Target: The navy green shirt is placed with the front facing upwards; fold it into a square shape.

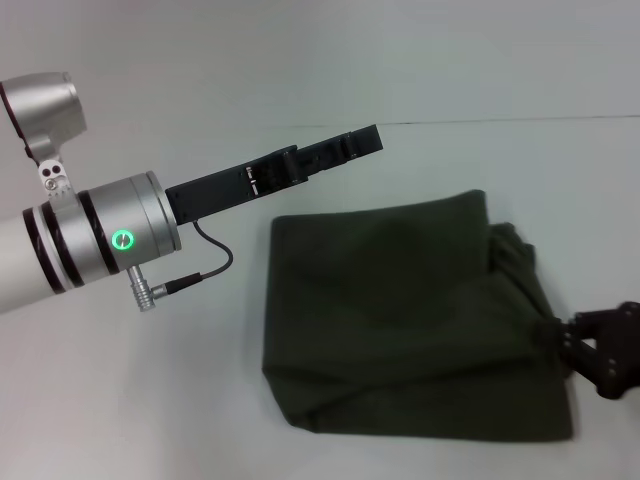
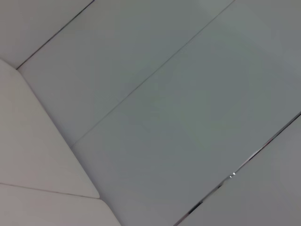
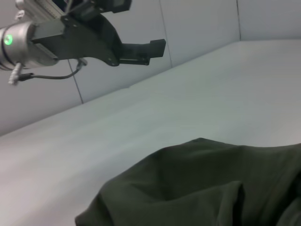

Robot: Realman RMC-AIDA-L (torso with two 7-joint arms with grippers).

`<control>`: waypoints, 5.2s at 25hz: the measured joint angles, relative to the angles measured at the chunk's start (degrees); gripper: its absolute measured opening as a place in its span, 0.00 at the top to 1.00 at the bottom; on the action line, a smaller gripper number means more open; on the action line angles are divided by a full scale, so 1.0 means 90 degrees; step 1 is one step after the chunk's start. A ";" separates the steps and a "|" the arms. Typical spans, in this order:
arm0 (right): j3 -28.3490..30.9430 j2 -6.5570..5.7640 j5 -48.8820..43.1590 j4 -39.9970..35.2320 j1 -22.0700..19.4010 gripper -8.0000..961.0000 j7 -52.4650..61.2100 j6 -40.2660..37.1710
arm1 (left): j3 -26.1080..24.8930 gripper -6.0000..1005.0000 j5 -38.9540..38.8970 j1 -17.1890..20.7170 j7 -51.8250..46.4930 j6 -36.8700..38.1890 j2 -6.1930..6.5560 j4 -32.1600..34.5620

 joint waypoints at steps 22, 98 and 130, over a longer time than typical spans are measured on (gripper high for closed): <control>0.0998 0.0089 -0.0041 0.0294 -0.0614 0.93 -0.0803 0.0169 | 0.0003 0.10 0.0000 -0.0034 0.0007 -0.0210 -0.0002 -0.0004; 0.1153 0.0035 0.0106 0.0987 0.0891 0.99 0.1584 0.1697 | -0.2354 0.10 0.3642 0.0277 0.3411 0.3833 0.0489 0.0514; 0.0338 0.0095 -0.0003 0.1314 0.1059 0.47 0.2012 0.2410 | -0.2344 0.10 0.3653 0.0318 0.3428 0.3569 0.0449 0.0513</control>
